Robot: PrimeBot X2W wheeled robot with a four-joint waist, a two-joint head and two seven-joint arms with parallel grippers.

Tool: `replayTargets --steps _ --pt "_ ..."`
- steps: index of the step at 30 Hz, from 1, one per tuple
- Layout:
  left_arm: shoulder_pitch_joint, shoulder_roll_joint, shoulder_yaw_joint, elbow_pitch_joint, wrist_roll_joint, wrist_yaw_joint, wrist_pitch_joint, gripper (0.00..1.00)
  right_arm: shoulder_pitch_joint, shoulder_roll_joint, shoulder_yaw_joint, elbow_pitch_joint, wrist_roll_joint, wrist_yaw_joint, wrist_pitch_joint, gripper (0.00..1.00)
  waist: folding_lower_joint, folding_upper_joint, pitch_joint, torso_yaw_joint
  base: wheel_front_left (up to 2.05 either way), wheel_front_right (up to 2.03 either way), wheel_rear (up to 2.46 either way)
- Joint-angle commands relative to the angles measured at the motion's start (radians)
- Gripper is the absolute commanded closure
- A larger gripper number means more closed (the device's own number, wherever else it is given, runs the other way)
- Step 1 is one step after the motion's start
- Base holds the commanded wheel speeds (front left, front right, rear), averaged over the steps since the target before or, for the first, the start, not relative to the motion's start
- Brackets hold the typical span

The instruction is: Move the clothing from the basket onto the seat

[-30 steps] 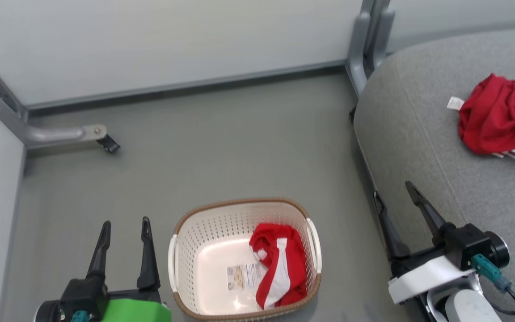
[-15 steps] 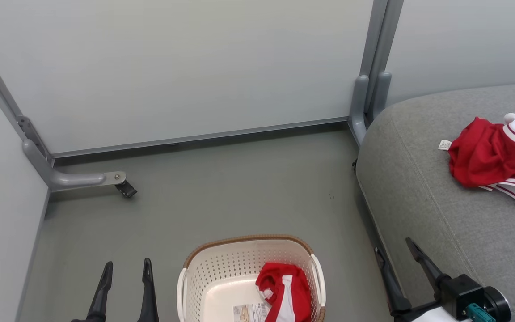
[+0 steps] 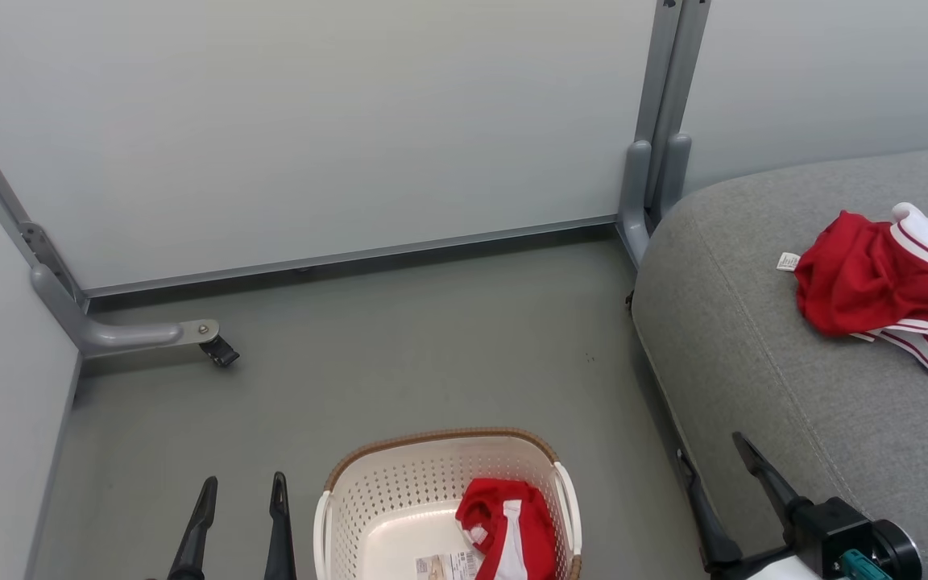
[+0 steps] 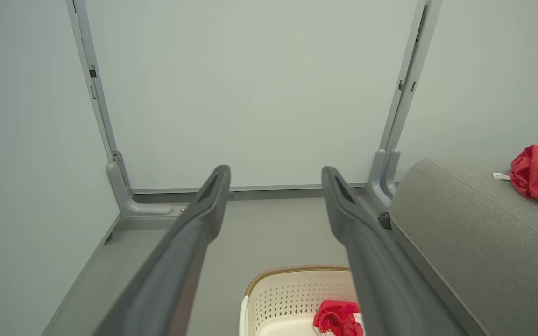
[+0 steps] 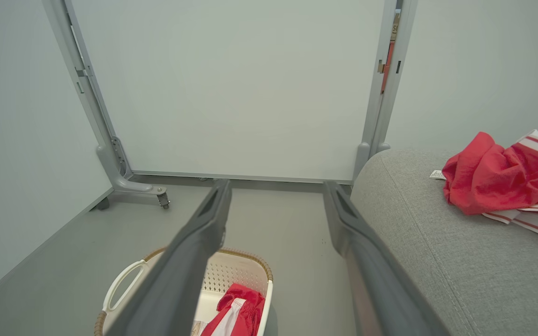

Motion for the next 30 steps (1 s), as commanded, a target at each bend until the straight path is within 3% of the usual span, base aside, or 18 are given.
replayTargets --steps 1,10,17,30 --pt "0.011 0.001 0.0 0.001 0.007 -0.004 0.0 0.0 0.015 0.0 -0.002 0.0 -0.006 -0.001 0.0 0.0 0.0001 0.0 0.0 0.0 0.0 0.0 0.0" --pt "0.015 0.001 -0.01 0.01 0.015 0.0 0.0 0.0 0.029 0.001 0.011 -0.006 -0.013 -0.001 0.0 0.0 0.0001 0.0 0.019 -0.003 0.0 0.0 0.0" --pt "-0.022 0.001 -0.025 0.017 0.004 -0.008 0.0 0.0 0.016 0.0 -0.022 -0.023 -0.007 -0.001 0.0 0.0 0.0001 0.0 0.108 -0.011 0.0 0.0 0.0" --pt "-0.386 0.001 -0.082 0.151 0.058 -0.107 0.0 0.0 -0.223 0.001 -0.13 -0.12 -0.006 -0.001 0.0 0.0 0.0001 0.0 0.633 0.0 0.0 0.0 0.0"
